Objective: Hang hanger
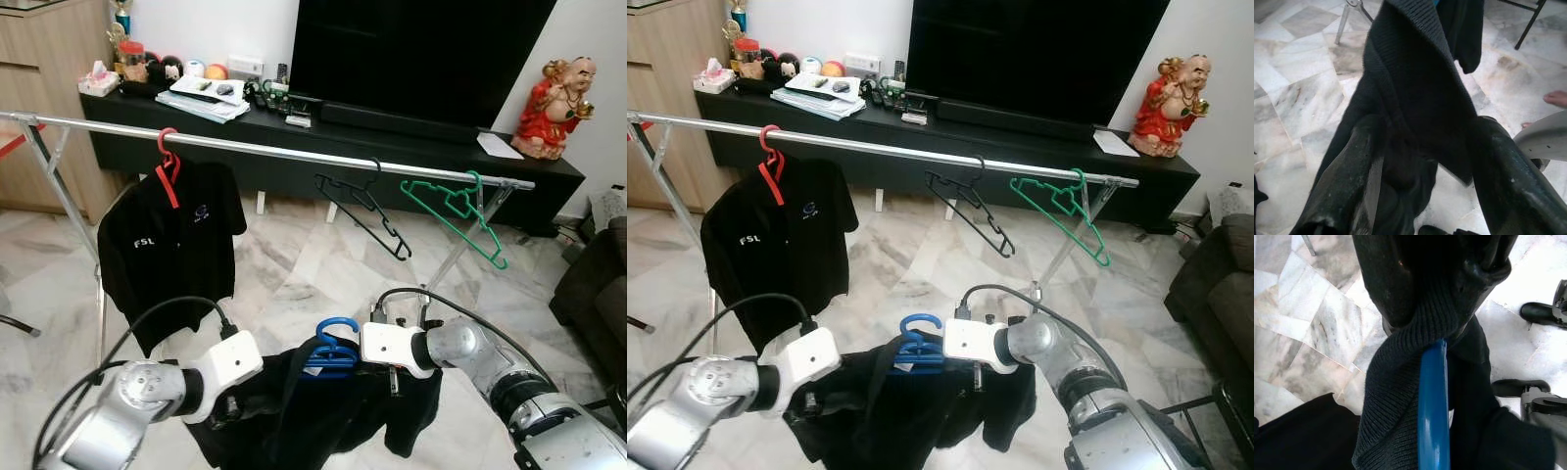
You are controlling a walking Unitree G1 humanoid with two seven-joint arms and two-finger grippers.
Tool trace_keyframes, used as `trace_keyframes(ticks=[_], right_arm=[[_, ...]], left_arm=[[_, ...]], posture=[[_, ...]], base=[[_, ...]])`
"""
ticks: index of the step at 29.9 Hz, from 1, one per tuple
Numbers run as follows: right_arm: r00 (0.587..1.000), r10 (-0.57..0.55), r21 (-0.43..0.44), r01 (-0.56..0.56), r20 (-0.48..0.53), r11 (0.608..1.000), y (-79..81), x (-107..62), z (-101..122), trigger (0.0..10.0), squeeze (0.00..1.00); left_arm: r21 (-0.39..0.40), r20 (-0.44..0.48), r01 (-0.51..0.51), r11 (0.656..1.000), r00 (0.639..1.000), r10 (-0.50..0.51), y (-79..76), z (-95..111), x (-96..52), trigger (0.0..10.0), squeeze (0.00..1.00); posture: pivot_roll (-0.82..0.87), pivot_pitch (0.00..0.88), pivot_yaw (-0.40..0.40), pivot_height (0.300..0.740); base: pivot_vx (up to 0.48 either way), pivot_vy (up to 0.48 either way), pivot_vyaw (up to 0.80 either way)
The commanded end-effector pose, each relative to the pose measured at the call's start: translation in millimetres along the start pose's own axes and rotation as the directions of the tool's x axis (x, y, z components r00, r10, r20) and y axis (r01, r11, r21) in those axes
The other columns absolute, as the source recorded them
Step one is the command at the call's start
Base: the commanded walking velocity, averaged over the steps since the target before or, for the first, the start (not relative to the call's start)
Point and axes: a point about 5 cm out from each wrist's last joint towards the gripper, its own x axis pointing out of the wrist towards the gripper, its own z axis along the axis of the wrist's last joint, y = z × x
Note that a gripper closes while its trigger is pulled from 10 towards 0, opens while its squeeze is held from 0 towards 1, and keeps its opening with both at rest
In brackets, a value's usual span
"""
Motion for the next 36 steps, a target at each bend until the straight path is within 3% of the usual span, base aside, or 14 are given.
trace_keyframes(ticks=[1,8,14,18,27,36], right_arm=[[0.999,-0.025,-0.042,0.027,0.043,0.999,-10.6,-8.2,8.6,0.0,0.0],[0.999,-0.021,-0.046,0.023,0.033,0.999,-10.8,-11.3,5.6,0.0,0.0],[1.0,-0.015,-0.034,0.016,0.016,0.999,-6.8,-12.3,-1.0,0.0,0.0],[1.0,-0.01,-0.033,0.011,0.014,0.999,-6.4,-12.5,-1.6,0.0,0.0],[0.999,-0.003,-0.049,0.005,0.041,0.999,-9.9,-14.8,3.8,0.0,0.0],[0.996,0.02,-0.076,-0.014,0.083,0.997,-13.9,-19.1,11.0,0.0,0.0]], left_arm=[[0.05,0.001,-0.021,0.999,1.0,0.021,2.8,4.1,5.1,10.0,0.0],[0.041,0.074,-0.033,0.999,0.997,0.03,8.0,16.5,3.9,10.0,0.0],[0.018,0.149,-0.01,1.0,0.989,0.007,13.7,27.0,-15.0,10.0,0.0],[0.028,0.103,-0.054,0.998,0.993,0.051,23.4,18.8,-18.1,10.0,0.0],[0.027,0.014,0.023,0.999,1.0,-0.024,11.1,1.5,-1.8,10.0,0.0],[0.023,0.018,0.044,0.999,0.999,-0.045,3.5,-1.9,15.7,10.0,0.0]], posture=[[0.17,0.0,-0.178,0.74],[0.16,0.0,-0.169,0.74],[0.16,0.0,-0.17,0.74],[0.16,0.0,-0.173,0.74],[0.15,0.0,-0.178,0.74],[0.14,0.0,-0.178,0.74]], base=[[0.0,0.0,0.0],[0.0,0.0,0.0],[0.0,0.0,0.0],[0.0,0.0,0.0],[0.0,0.0,0.0],[0.0,0.0,0.0]])
